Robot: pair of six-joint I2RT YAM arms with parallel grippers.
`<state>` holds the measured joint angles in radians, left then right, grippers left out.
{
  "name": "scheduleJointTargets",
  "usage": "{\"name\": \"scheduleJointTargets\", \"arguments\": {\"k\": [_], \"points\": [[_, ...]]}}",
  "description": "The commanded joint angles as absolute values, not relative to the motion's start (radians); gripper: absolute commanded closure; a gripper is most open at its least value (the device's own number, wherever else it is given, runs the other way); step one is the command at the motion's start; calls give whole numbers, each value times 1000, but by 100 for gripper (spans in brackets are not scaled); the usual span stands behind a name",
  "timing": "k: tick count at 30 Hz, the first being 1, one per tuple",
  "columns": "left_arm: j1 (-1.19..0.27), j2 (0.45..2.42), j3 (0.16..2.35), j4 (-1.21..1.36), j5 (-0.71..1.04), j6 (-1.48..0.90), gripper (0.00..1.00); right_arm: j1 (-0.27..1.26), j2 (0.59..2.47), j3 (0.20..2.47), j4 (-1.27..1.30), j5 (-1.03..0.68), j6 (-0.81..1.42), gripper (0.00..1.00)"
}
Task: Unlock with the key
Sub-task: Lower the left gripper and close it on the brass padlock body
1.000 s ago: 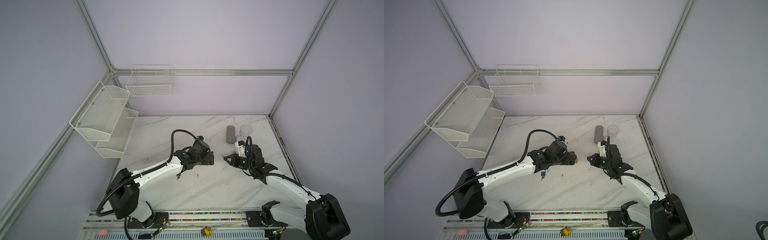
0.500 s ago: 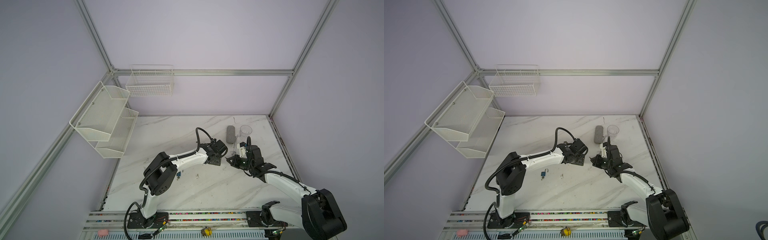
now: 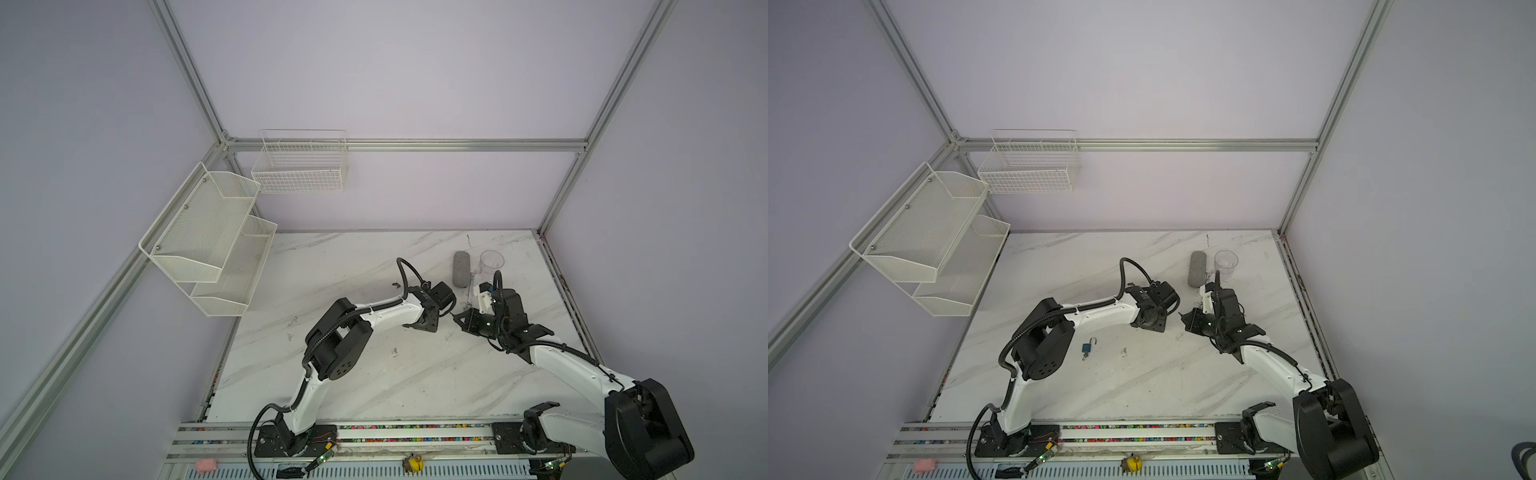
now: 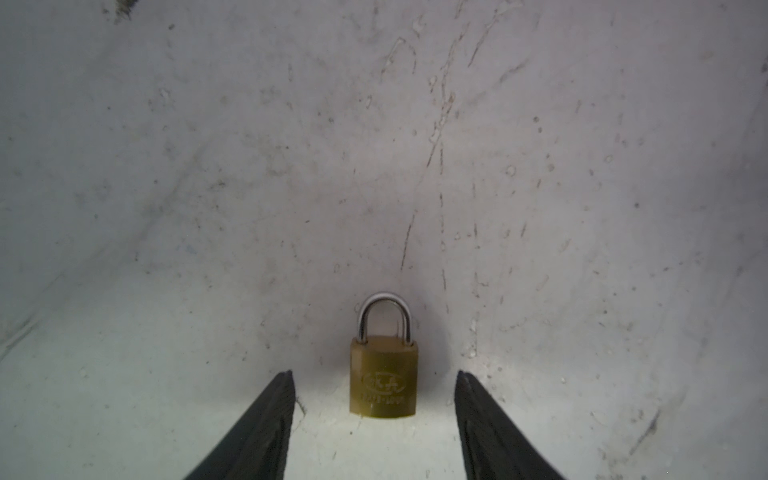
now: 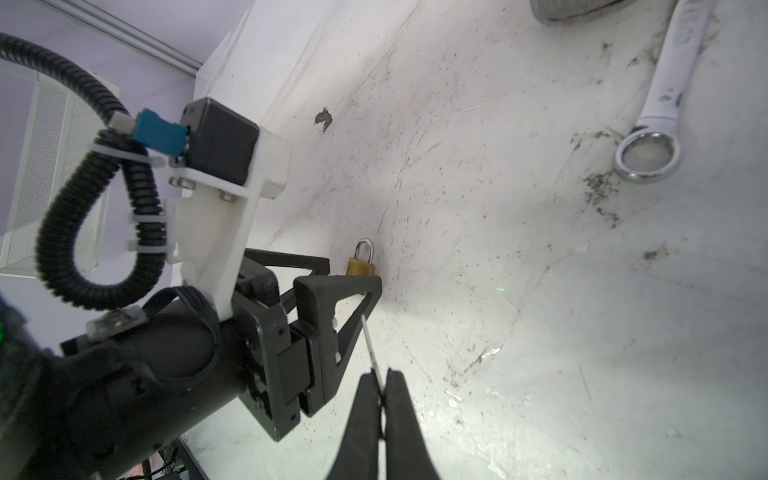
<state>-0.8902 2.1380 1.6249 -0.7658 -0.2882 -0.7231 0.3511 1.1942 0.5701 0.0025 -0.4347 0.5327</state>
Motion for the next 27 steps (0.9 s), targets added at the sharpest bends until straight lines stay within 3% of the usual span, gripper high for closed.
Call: {"name": "scheduleJointTargets", "arguments": {"k": [1,13,27], "points": [[-885,2154,1726,-776,-292,-743,40,345,1190,601,-26,-442,509,100],[-882,2211,1768,-788,-282,-762,62,345,1196,594,-12,-467,497,100],[-888,2148,1631,-801,-305,-843,67,344,1198,594,-12,-479,488,100]]}}
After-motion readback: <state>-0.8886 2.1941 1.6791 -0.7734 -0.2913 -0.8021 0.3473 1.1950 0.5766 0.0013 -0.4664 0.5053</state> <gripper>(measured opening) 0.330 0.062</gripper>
